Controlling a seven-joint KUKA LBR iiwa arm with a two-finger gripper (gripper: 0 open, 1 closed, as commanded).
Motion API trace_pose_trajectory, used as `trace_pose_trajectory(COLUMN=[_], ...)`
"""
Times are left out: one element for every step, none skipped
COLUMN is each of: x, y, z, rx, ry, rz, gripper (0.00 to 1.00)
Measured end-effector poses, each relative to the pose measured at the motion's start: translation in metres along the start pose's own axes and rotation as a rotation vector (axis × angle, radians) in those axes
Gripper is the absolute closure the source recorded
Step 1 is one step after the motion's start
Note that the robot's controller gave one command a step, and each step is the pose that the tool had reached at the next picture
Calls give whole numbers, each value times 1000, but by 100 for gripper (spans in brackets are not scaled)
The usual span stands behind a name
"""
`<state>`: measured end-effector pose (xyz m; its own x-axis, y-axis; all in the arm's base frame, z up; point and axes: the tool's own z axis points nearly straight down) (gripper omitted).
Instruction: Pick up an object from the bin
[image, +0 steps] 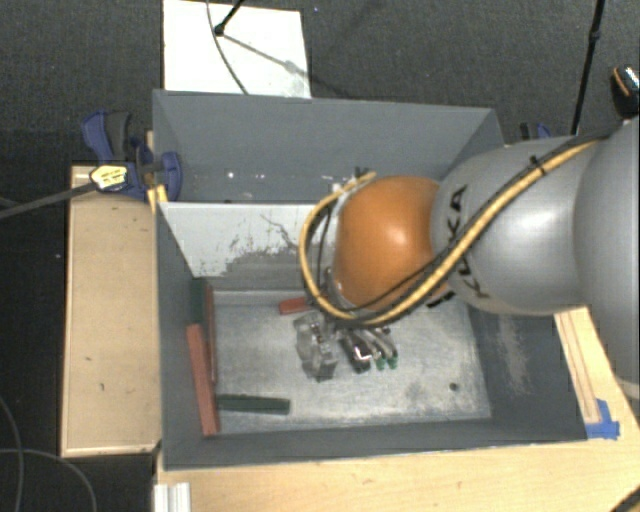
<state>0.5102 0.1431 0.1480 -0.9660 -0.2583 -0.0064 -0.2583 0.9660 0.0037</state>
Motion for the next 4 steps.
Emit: trace_pose_trajectory(x=[21, 20, 25, -4], y=[37, 33, 3, 79], z=[28, 26, 79, 78], rx=[1, 2, 4, 1], ry=[9, 5, 2, 1], rz=[-4, 3, 8, 205], gripper=[100, 0, 0, 0])
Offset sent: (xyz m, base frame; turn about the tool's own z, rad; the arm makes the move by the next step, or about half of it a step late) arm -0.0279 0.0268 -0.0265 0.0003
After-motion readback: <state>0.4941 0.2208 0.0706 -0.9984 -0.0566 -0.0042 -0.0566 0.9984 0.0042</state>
